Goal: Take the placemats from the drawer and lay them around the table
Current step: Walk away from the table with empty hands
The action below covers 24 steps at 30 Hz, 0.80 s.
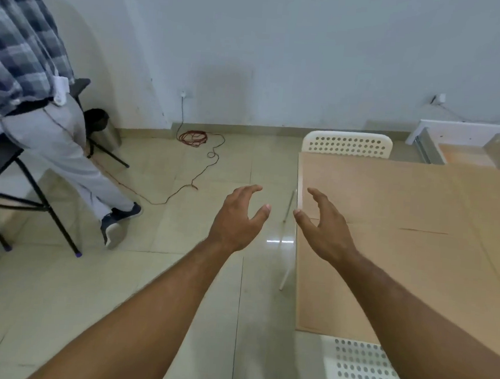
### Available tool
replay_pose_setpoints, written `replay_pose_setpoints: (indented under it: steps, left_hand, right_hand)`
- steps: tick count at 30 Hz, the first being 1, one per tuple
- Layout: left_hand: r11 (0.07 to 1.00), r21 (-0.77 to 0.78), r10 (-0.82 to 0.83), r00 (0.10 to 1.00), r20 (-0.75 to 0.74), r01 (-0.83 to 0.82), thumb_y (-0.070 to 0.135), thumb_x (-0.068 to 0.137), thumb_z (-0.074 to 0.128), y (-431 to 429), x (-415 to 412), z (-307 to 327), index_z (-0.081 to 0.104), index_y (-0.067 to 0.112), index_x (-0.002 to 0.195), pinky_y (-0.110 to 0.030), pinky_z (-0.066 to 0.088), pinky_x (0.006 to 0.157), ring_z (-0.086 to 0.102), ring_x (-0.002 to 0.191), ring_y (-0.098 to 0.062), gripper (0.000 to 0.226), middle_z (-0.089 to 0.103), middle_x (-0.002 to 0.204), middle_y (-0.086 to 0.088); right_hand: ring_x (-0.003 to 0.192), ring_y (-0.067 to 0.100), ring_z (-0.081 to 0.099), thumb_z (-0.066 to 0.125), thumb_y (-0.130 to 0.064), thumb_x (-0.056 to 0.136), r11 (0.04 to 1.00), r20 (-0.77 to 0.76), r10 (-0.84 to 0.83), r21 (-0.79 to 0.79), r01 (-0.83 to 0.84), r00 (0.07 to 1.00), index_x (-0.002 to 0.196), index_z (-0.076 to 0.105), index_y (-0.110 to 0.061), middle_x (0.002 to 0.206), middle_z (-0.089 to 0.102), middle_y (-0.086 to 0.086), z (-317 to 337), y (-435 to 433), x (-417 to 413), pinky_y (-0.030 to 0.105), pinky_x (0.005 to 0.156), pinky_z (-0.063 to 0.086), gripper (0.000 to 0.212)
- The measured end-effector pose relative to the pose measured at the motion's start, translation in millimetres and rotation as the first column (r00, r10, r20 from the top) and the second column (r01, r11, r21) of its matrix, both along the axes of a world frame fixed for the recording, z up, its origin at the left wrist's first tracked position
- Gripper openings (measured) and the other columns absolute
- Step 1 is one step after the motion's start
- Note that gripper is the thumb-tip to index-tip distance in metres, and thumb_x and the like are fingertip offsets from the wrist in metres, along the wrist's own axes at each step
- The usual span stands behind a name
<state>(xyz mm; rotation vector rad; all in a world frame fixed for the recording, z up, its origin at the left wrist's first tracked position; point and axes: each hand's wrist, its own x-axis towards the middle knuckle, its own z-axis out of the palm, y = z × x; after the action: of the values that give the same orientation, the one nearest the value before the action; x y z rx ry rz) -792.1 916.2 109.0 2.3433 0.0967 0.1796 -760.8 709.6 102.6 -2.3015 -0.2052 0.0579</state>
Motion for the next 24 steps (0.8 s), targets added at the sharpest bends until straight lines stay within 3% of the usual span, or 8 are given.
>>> replay_pose_setpoints:
  steps: [7, 18, 24]
  left_hand:
    - [0.996, -0.006, -0.09, 0.996, -0.015, 0.09, 0.045, 0.097, 0.054, 53, 98, -11, 0.045, 0.027, 0.144, -0.033, 0.036, 0.109, 0.041, 0.136, -0.013, 0.051, 0.048, 0.146, 0.004]
    - [0.977, 0.041, -0.206, 0.975, -0.084, 0.21, 0.048, 0.097, 0.053, 115, 343, -3, 0.046, 0.029, 0.144, -0.033, 0.036, 0.11, 0.043, 0.135, -0.013, 0.051, 0.048, 0.145, 0.006]
    - [0.957, 0.023, -0.29, 0.957, -0.023, 0.29, 0.047, 0.097, 0.053, 124, 487, 16, 0.046, 0.029, 0.143, -0.04, 0.041, 0.11, 0.045, 0.133, -0.012, 0.049, 0.049, 0.144, 0.007]
  right_hand:
    - [0.142, 0.018, 0.039, 0.054, -0.053, 0.096, 0.994, -0.017, -0.102, 0.029, 0.102, 0.995, 0.152, 0.031, -0.031, 0.157, 0.039, -0.004, -12, 61, 79, 0.043, 0.113, 0.036, 0.065]
    - [0.142, 0.017, 0.038, 0.054, -0.049, 0.096, 0.982, -0.075, -0.175, 0.062, 0.18, 0.982, 0.152, 0.033, -0.028, 0.156, 0.04, -0.003, -14, 124, 308, 0.035, 0.112, 0.032, 0.063]
    - [0.14, 0.016, 0.039, 0.052, -0.052, 0.096, 0.968, -0.06, -0.246, 0.03, 0.248, 0.967, 0.151, 0.033, -0.03, 0.156, 0.04, -0.004, 1, 140, 429, 0.032, 0.108, 0.031, 0.063]
